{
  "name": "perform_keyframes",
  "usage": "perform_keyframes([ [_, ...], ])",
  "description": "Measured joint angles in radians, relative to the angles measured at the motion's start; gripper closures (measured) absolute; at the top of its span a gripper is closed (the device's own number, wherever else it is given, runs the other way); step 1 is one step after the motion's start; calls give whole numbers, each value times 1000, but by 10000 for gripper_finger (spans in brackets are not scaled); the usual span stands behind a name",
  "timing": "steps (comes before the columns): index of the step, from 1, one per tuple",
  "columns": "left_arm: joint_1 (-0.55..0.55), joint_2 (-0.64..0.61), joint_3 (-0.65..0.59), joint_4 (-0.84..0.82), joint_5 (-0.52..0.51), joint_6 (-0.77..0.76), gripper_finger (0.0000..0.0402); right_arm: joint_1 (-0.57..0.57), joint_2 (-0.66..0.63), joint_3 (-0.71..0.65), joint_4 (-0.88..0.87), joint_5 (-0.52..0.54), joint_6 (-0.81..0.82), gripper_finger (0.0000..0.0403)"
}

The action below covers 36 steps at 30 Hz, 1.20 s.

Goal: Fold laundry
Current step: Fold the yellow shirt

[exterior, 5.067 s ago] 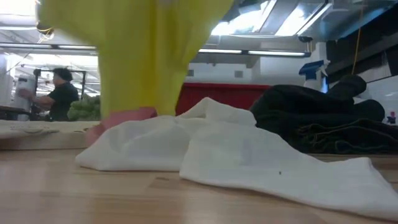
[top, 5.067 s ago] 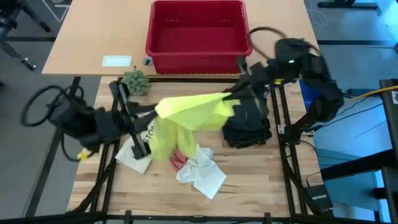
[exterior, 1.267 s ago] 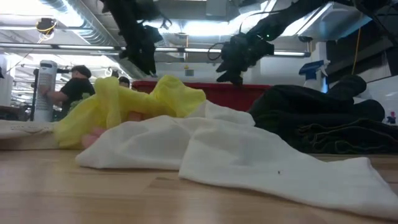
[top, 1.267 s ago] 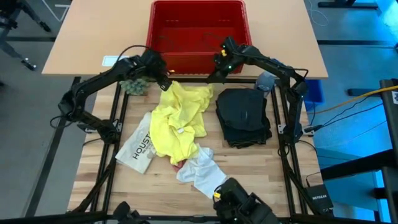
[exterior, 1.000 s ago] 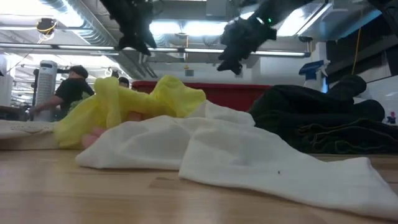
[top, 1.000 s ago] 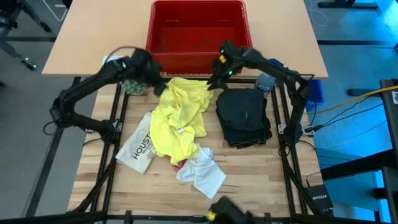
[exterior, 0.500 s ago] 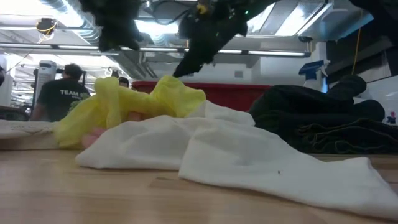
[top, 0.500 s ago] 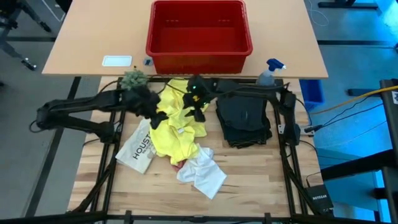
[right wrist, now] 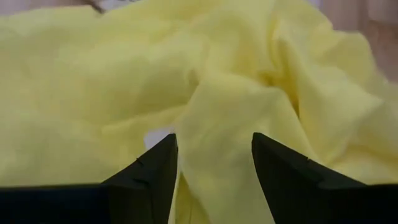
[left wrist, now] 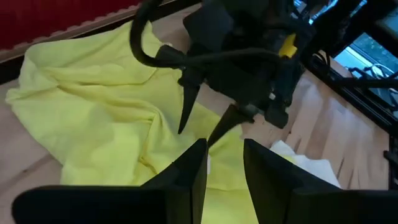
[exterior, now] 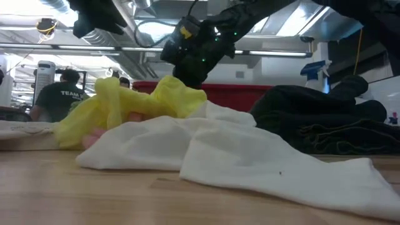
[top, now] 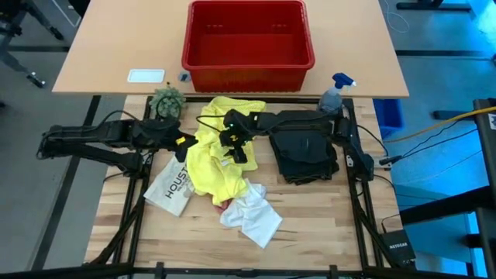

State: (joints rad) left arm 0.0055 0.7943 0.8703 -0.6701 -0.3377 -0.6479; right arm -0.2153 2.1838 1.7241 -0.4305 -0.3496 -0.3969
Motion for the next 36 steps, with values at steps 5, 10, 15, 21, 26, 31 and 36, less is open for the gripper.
perform_keyframes([
  [5, 0, 0, 0, 1, -2, 12, 308, 44, 39, 0, 100, 145, 36, 205],
  [10, 0, 0, 0, 1, -2, 52, 308, 61, 62, 1, 146, 181, 84, 244],
  [15, 0, 0, 0, 1, -3, 92, 308, 46, 63, 28, 31, 261, 136, 365],
  [21, 0, 0, 0, 17, -23, 136, 308, -20, 55, 210, -258, 210, 124, 399],
  [26, 0, 0, 0, 122, -91, 215, 308, -70, 5, 586, -564, 106, 48, 401],
  [31, 4, 7, 0, 299, -143, 324, 308, -138, -256, 484, -442, -52, 75, 402],
  [36, 5, 79, 1, 478, -143, 393, 308, -203, -423, 520, -483, -116, 155, 402],
])
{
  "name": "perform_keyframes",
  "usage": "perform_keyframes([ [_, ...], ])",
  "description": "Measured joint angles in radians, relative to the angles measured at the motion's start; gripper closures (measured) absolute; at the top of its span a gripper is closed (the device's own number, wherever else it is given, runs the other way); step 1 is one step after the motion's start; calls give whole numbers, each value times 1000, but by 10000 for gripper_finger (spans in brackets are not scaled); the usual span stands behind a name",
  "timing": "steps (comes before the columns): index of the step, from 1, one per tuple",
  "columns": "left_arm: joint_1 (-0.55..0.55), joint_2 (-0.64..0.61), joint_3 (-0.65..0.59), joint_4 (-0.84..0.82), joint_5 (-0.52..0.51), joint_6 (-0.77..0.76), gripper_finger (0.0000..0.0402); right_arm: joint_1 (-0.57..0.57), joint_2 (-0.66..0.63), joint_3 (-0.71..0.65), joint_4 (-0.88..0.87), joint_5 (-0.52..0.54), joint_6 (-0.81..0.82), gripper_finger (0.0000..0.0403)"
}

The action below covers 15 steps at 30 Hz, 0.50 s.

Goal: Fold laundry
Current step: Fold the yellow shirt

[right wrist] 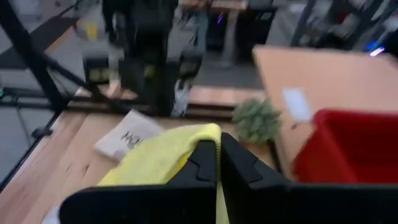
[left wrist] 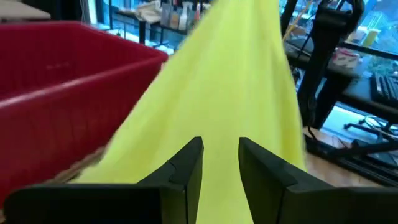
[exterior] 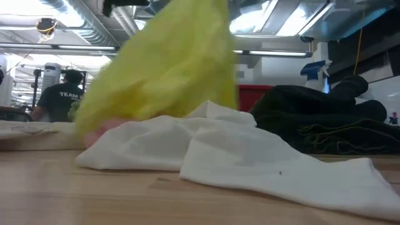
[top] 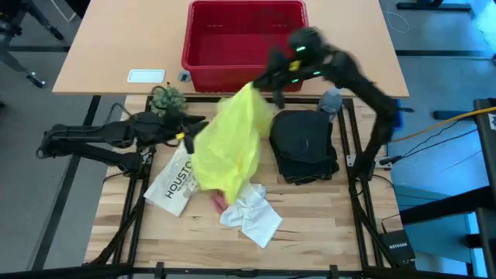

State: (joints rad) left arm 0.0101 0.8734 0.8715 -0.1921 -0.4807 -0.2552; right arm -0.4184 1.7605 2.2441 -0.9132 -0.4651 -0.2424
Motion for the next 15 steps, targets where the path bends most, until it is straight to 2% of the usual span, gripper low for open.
perform_keyframes([
  [3, -8, 99, 0, 79, 27, -6, 308, -5, -49, 32, -13, 39, -8, 402],
  [6, -48, 233, 0, 255, 40, 6, 308, -26, -60, 55, -38, 57, -16, 402],
  [10, -136, 437, 37, 558, -19, 190, 320, -63, -56, 55, -67, 79, -16, 403],
  [12, -171, 515, 89, 612, -75, 303, 335, -74, -47, 55, -78, 73, -15, 403],
  [15, -196, 603, 190, 622, -88, 407, 362, -89, -41, 53, -102, 71, -14, 403],
])
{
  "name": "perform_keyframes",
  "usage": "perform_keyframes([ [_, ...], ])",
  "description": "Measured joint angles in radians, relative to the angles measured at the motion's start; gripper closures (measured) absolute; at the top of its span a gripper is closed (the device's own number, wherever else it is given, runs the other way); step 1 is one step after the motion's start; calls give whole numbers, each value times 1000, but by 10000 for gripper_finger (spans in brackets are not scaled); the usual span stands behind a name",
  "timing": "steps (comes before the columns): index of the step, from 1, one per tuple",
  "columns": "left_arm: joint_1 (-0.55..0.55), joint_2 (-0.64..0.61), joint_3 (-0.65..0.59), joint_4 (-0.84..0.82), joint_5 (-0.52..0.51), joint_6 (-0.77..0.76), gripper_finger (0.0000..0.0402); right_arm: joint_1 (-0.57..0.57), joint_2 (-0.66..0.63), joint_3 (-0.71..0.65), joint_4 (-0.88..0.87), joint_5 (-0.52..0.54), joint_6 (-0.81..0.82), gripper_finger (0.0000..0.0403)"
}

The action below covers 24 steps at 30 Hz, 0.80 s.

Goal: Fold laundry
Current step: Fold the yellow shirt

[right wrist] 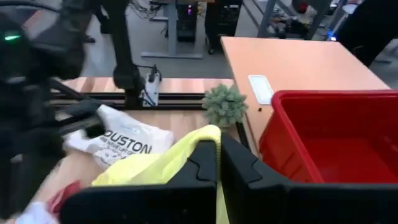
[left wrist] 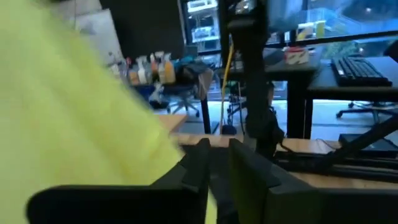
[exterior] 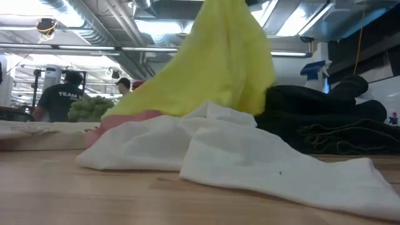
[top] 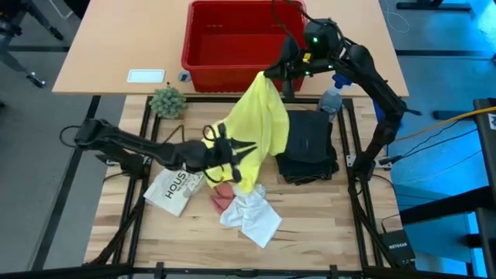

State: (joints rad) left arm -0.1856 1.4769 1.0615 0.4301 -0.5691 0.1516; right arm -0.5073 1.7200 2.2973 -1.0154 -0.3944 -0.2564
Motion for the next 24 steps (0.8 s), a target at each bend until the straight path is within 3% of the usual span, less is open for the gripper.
perform_keyframes([
  [4, 22, 130, 99, -75, 0, 79, 382, 2, -4, 1, 19, -9, 2, 403],
  [7, 50, 216, 166, -202, -3, 104, 376, 4, -6, 1, 16, -9, 1, 403],
  [11, 83, 258, 249, -439, 16, -127, 332, 3, -6, 1, 15, -9, 2, 403],
  [15, 106, 267, 251, -586, 75, -291, 262, 3, -6, 1, 14, -8, 1, 403],
  [20, 151, 273, 246, -649, 247, -485, 185, 3, -6, 1, 20, -8, 1, 403],
  [24, 176, 311, 224, -655, 275, -589, 180, 3, -6, 1, 23, -6, 1, 403],
])
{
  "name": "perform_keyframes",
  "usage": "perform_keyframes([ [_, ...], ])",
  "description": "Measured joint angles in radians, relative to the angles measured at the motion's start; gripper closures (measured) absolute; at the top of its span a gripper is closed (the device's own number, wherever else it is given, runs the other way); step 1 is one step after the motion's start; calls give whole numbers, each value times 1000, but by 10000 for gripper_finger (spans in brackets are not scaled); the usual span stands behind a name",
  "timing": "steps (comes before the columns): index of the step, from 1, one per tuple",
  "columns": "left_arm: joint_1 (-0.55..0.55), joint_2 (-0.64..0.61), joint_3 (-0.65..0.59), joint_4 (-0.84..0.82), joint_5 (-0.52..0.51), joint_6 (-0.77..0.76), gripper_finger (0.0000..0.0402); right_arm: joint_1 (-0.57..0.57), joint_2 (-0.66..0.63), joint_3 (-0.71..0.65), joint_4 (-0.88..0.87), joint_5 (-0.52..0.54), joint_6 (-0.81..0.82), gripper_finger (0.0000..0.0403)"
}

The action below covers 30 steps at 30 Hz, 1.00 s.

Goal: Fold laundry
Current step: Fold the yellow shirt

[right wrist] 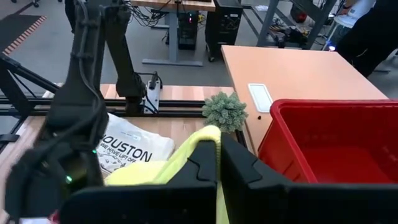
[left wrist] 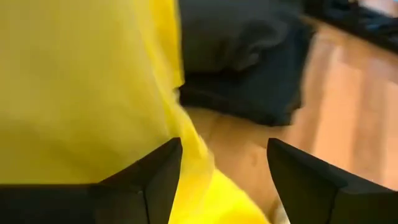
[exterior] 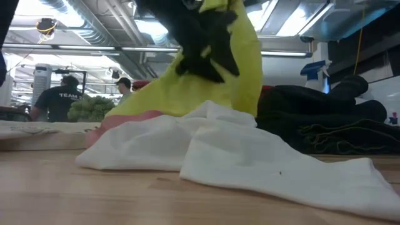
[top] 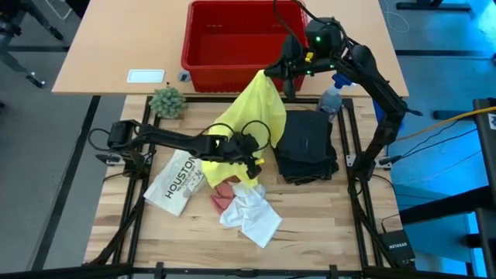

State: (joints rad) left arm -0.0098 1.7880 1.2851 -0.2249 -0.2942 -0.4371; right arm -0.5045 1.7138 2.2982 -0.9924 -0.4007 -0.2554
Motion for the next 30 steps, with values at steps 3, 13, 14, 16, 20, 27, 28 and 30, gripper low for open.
perform_keyframes([
  [3, 13, 34, -1, -3, -39, -6, 223, 0, -1, 0, 2, 0, 0, 403],
  [13, -4, -91, 9, -266, -130, -81, 399, 0, -2, 0, -74, 71, -36, 403],
  [14, -14, -122, 8, -317, -168, -95, 400, 0, -2, 0, -85, 77, -42, 403],
  [16, -32, -192, 7, -415, -263, -124, 401, 0, -2, 0, -100, 77, -48, 403],
  [20, -47, -347, 2, -480, -374, -171, 401, 0, -2, 0, -104, 73, -61, 403],
  [27, -76, -330, -78, -103, -60, 89, 378, 0, -2, 0, -68, 69, -64, 403],
  [28, -82, -309, -93, -43, -22, 156, 370, 0, -2, 0, -68, 70, -64, 403],
  [30, -91, -260, -110, 7, 55, 272, 350, 0, -2, 0, -72, 69, -67, 403],
])
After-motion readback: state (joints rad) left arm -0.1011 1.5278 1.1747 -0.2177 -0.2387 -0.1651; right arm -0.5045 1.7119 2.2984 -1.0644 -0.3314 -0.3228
